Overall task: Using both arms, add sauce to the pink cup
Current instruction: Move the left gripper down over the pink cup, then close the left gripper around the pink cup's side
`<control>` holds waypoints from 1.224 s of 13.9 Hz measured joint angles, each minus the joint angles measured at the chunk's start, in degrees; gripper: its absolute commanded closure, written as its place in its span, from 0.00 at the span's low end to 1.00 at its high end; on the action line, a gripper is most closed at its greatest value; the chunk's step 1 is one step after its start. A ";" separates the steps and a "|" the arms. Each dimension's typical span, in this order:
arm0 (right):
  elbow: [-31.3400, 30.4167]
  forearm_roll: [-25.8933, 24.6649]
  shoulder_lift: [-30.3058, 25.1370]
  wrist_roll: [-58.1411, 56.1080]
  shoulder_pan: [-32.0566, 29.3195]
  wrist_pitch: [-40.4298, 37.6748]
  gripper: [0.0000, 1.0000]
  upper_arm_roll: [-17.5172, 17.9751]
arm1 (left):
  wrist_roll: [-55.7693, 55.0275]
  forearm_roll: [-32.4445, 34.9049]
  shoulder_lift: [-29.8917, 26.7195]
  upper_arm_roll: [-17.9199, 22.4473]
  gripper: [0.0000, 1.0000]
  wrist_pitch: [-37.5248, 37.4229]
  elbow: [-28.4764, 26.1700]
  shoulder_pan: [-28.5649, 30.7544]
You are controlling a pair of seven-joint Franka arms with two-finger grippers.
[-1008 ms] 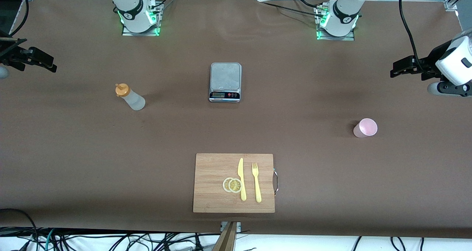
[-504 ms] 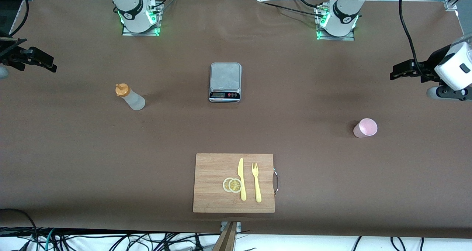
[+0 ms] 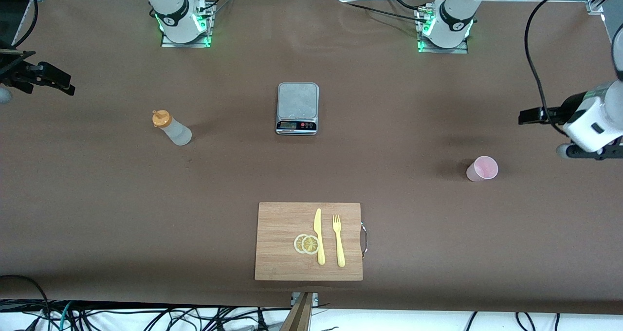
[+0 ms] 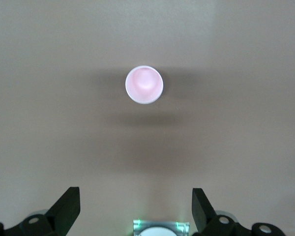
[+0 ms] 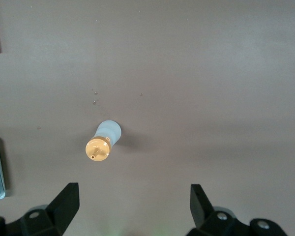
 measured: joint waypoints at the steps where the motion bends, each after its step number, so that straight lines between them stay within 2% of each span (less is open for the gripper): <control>1: 0.00 0.00 0.00 0.00 0.00 0.00 0.00 0.00 | 0.53 0.23 0.64 0.43 0.00 3.53 -2.16 0.02; 6: 0.00 0.01 0.00 0.00 0.00 0.00 0.00 0.00 | 5.84 0.86 2.30 1.16 0.00 20.50 -13.61 1.55; 8: 0.00 0.01 0.00 0.00 0.00 -0.01 0.00 0.00 | 6.71 0.86 3.35 1.58 0.01 24.97 -16.79 2.10; 12: 0.00 0.01 0.00 0.00 0.00 -0.01 0.00 0.00 | 7.57 0.86 5.73 1.90 0.01 30.52 -19.18 2.54; 17: 0.00 0.01 0.00 0.00 0.00 -0.01 0.00 0.00 | 10.25 0.86 9.64 2.14 0.01 36.50 -19.67 3.41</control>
